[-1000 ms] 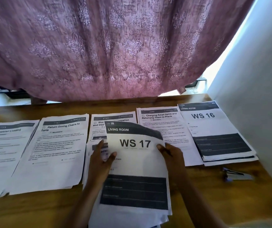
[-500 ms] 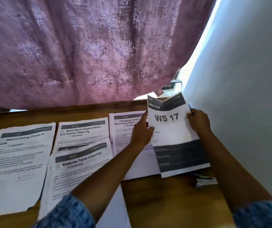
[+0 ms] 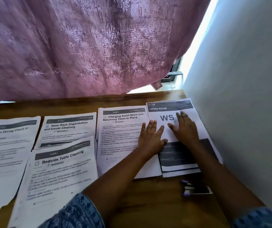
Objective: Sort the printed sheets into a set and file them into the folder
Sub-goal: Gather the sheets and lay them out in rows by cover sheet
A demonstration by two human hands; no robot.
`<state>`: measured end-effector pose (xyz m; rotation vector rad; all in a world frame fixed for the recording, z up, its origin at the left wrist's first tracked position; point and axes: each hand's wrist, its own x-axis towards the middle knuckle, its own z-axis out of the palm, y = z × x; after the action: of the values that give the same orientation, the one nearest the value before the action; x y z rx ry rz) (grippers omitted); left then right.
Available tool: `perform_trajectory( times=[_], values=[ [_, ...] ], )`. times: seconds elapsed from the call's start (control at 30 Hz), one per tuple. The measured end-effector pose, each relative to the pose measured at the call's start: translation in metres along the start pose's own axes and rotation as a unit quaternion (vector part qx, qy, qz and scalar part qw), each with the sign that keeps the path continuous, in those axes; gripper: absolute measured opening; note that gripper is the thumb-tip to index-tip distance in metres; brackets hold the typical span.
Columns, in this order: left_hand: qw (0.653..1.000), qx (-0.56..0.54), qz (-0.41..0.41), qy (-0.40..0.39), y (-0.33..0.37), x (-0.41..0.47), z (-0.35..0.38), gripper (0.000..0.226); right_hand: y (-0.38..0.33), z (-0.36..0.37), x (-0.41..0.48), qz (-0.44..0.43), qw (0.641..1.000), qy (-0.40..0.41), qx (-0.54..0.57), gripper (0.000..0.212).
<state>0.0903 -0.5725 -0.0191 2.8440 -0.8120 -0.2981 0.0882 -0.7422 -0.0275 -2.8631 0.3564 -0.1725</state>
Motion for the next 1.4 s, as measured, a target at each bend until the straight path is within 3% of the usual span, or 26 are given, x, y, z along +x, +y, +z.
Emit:
perform_trajectory(
  times=[0.3, 0.43, 0.53, 0.63, 0.77, 0.87, 1.03, 1.17, 1.3, 1.4],
  values=[
    [1.000, 0.005, -0.009, -0.001, 0.005, -0.011, -0.010, 0.071, 0.006, 0.007, -0.004, -0.014, 0.999, -0.031, -0.038, 0.069],
    [0.994, -0.049, -0.033, 0.089, -0.016, -0.059, -0.033, 0.066, -0.025, -0.011, -0.023, -0.029, 0.995, 0.091, 0.035, 0.062],
    [0.972, -0.122, -0.100, 0.176, -0.060, -0.115, -0.041, 0.062, -0.078, -0.033, -0.053, -0.042, 0.976, 0.130, 0.172, 0.032],
    [0.945, -0.110, -0.167, 0.260, -0.117, -0.173, -0.032, 0.053, -0.149, -0.034, -0.101, -0.079, 0.965, 0.029, 0.247, 0.008],
    [0.937, -0.072, -0.236, 0.247, -0.179, -0.232, -0.008, 0.037, -0.219, 0.000, -0.150, -0.041, 0.958, -0.144, 0.244, 0.026],
    [0.955, -0.063, -0.208, 0.200, -0.211, -0.259, 0.012, 0.048, -0.247, 0.016, -0.165, 0.006, 0.958, -0.202, 0.203, 0.039],
    [0.980, -0.061, -0.123, 0.143, -0.226, -0.271, 0.015, 0.056, -0.269, 0.023, -0.174, 0.071, 0.973, -0.141, 0.166, 0.030],
    [0.984, -0.135, -0.061, 0.104, -0.235, -0.275, 0.015, 0.076, -0.276, 0.020, -0.180, 0.100, 0.986, -0.082, 0.108, 0.027],
    [0.953, -0.275, -0.031, 0.123, -0.241, -0.280, 0.017, 0.089, -0.282, 0.012, -0.187, 0.092, 0.994, -0.030, 0.041, 0.028],
    [0.909, -0.392, -0.067, 0.124, -0.248, -0.283, 0.007, 0.069, -0.285, 0.003, -0.189, 0.048, 0.997, 0.040, 0.049, 0.027]
  ],
)
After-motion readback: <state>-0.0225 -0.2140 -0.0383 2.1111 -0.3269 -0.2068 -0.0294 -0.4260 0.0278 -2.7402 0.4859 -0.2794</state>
